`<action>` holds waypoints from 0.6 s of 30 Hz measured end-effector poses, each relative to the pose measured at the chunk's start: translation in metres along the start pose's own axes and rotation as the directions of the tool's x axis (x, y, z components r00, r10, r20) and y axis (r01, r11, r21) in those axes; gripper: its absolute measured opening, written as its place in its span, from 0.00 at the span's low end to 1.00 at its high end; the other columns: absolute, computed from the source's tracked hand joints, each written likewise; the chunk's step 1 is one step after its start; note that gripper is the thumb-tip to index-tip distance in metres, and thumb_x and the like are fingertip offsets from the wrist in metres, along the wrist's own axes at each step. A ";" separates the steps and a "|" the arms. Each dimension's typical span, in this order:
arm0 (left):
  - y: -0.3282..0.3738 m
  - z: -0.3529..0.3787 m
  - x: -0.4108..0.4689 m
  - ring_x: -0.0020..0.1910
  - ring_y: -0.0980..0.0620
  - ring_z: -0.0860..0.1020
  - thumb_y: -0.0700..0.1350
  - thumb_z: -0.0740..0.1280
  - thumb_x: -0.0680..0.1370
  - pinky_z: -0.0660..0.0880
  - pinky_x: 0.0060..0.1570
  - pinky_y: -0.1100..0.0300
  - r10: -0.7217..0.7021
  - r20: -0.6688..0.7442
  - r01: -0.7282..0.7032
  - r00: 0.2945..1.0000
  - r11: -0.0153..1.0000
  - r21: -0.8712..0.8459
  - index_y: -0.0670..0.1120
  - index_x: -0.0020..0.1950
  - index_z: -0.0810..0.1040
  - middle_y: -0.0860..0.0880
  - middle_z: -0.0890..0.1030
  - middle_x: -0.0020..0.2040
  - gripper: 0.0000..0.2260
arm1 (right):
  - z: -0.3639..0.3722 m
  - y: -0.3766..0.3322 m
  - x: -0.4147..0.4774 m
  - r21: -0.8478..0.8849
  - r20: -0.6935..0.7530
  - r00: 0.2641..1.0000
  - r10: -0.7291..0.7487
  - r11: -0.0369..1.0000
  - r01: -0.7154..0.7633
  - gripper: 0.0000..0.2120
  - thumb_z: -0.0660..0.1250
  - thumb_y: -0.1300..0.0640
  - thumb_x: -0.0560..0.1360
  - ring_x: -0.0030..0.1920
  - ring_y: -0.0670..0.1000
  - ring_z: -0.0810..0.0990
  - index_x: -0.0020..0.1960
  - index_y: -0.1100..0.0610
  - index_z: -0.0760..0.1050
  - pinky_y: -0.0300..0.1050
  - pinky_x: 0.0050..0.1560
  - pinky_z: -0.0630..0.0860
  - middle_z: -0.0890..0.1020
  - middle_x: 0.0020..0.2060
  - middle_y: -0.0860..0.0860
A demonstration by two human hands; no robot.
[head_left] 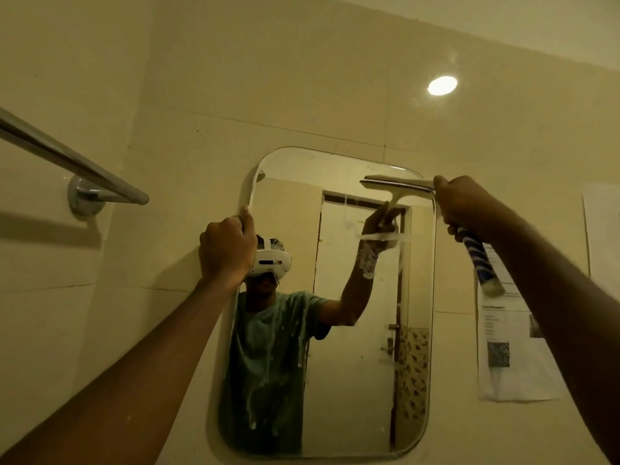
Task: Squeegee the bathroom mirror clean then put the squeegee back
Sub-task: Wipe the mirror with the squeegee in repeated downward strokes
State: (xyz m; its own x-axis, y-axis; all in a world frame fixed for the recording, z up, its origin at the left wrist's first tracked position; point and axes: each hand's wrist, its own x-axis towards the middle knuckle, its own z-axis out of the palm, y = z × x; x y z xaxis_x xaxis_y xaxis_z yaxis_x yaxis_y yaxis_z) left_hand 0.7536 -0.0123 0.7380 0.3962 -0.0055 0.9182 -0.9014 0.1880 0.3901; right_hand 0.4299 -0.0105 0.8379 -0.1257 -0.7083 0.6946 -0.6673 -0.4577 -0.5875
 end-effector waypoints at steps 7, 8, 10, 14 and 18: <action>-0.001 0.001 0.000 0.21 0.51 0.70 0.52 0.51 0.83 0.60 0.24 0.65 0.012 -0.004 -0.012 1.000 1.000 -0.010 0.41 0.31 0.74 0.49 0.70 0.23 0.26 | 0.045 0.063 -0.077 0.045 0.065 0.998 -0.014 0.999 0.011 0.22 0.50 0.49 0.83 0.18 0.46 0.70 0.41 0.61 0.72 0.35 0.17 0.67 0.73 0.25 0.53; 0.000 0.000 0.000 0.22 0.50 0.71 0.52 0.51 0.83 0.60 0.24 0.64 0.012 -0.006 -0.012 1.000 1.000 -0.009 0.41 0.32 0.75 0.48 0.71 0.24 0.26 | 0.045 0.065 -0.082 0.042 0.073 0.997 -0.006 0.999 0.003 0.22 0.50 0.49 0.83 0.18 0.46 0.70 0.40 0.61 0.72 0.34 0.16 0.67 0.73 0.25 0.53; 0.001 -0.002 -0.001 0.23 0.48 0.72 0.52 0.51 0.83 0.62 0.24 0.64 0.006 0.006 -0.006 1.000 1.000 0.001 0.40 0.33 0.75 0.46 0.72 0.25 0.26 | 0.038 0.060 -0.077 0.019 0.080 0.997 0.000 1.000 -0.002 0.21 0.51 0.47 0.83 0.19 0.46 0.71 0.40 0.59 0.71 0.34 0.16 0.67 0.73 0.27 0.53; 0.002 -0.005 -0.001 0.25 0.45 0.74 0.53 0.51 0.83 0.69 0.28 0.59 -0.008 0.025 0.008 1.000 1.000 -0.008 0.39 0.34 0.76 0.43 0.75 0.26 0.26 | 0.007 0.022 -0.023 0.072 -0.069 0.997 -0.024 0.997 0.029 0.22 0.52 0.44 0.82 0.24 0.48 0.72 0.43 0.60 0.72 0.36 0.18 0.68 0.74 0.31 0.54; 0.000 -0.001 -0.001 0.21 0.52 0.69 0.52 0.52 0.83 0.61 0.24 0.63 0.006 0.014 -0.006 1.000 1.000 -0.027 0.43 0.30 0.72 0.50 0.69 0.22 0.25 | 0.000 0.003 0.004 0.077 -0.054 0.998 -0.013 0.997 0.017 0.20 0.52 0.46 0.82 0.25 0.49 0.72 0.46 0.61 0.71 0.38 0.20 0.69 0.74 0.31 0.54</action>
State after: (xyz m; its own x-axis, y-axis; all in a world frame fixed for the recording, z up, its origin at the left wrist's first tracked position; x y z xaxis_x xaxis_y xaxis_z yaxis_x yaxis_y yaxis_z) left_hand 0.7538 -0.0110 0.7366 0.3881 -0.0181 0.9214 -0.8986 0.2147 0.3827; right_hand 0.4275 -0.0148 0.8395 -0.1562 -0.6724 0.7235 -0.6109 -0.5099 -0.6057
